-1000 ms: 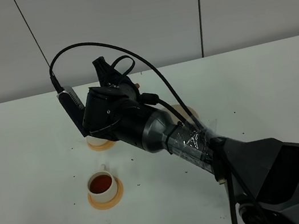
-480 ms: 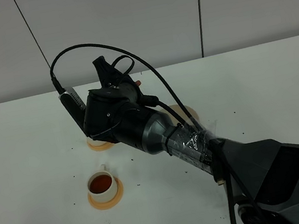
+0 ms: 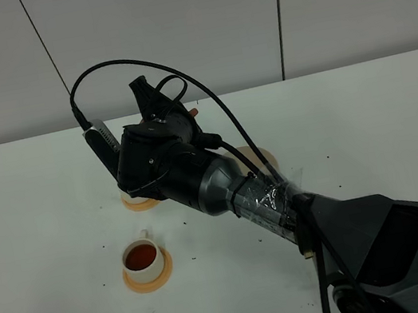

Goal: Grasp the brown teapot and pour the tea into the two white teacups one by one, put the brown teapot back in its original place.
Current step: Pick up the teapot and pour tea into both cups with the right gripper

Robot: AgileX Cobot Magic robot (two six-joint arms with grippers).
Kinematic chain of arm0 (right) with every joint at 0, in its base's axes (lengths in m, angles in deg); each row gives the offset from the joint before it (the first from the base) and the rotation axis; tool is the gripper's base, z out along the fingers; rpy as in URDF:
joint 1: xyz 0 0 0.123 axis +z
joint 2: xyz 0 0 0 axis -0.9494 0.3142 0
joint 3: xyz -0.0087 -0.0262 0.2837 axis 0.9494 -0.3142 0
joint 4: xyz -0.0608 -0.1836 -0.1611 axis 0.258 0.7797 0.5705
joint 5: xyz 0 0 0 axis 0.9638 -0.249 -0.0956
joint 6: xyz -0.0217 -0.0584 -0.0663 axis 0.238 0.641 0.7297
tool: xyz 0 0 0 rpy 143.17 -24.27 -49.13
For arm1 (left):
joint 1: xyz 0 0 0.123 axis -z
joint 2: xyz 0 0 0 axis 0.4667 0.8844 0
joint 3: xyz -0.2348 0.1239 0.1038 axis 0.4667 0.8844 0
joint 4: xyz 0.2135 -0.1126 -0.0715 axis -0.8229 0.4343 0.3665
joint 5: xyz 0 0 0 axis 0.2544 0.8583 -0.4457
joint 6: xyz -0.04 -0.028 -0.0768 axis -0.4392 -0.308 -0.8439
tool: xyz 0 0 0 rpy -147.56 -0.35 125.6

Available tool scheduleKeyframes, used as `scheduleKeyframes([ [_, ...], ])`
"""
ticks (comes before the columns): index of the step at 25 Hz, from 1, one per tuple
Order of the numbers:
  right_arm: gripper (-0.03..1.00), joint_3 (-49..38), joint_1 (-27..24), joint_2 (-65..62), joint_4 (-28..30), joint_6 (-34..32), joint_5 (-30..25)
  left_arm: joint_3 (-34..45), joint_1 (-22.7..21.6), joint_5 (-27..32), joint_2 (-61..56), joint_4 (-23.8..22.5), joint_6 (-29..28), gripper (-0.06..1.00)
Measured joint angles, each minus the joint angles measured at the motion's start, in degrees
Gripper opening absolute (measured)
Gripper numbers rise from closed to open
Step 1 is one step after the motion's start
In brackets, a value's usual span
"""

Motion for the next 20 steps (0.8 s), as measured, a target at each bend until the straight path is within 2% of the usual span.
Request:
scheduleKeyframes([
  [20, 0.09, 0.00, 0.00, 0.00, 1.30, 0.62, -0.05, 0.00, 0.00, 0.00, 0.00, 0.00, 0.00, 0.24],
])
